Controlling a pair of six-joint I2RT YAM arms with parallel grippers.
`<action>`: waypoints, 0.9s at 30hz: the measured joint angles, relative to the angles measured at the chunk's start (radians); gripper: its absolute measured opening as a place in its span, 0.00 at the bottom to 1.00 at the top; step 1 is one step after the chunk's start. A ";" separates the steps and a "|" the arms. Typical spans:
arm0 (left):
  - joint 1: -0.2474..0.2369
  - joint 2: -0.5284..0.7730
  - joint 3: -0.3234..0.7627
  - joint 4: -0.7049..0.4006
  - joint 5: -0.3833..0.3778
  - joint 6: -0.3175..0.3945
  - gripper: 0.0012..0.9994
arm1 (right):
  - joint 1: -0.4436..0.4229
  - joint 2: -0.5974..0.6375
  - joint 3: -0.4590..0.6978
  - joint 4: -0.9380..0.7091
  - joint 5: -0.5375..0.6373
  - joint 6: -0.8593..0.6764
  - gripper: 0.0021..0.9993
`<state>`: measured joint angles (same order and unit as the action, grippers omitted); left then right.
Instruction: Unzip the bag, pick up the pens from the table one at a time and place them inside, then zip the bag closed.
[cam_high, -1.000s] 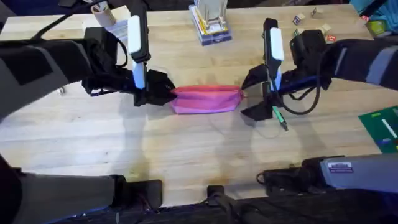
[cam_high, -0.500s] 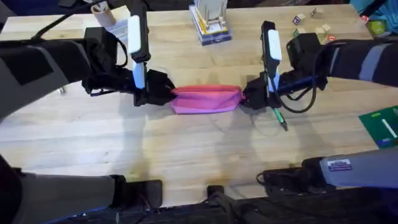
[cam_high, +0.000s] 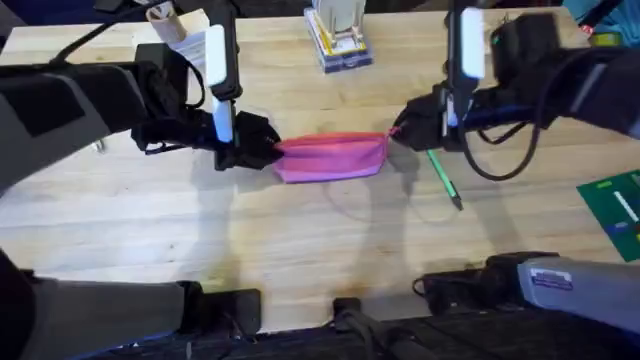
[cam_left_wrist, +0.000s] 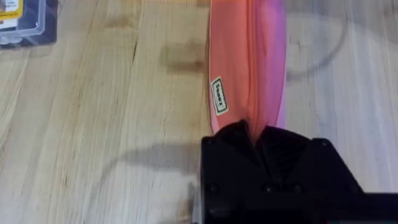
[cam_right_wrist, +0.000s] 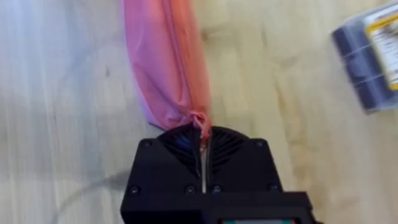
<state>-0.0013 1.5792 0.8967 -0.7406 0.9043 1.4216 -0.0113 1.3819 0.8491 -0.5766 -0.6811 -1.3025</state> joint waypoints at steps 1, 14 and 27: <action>0.000 0.000 0.000 0.001 0.000 0.000 0.04 | 0.002 -0.044 0.007 -0.005 0.000 0.000 0.03; 0.000 0.000 0.000 0.001 -0.001 0.000 0.04 | 0.086 -0.074 0.007 0.054 -0.023 -0.001 0.03; 0.003 0.000 0.000 0.001 -0.003 0.000 0.04 | 0.267 -0.073 0.007 0.153 -0.022 0.006 0.03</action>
<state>0.0020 1.5795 0.8967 -0.7391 0.9009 1.4216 0.2556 1.3087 0.8562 -0.4240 -0.7029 -1.2970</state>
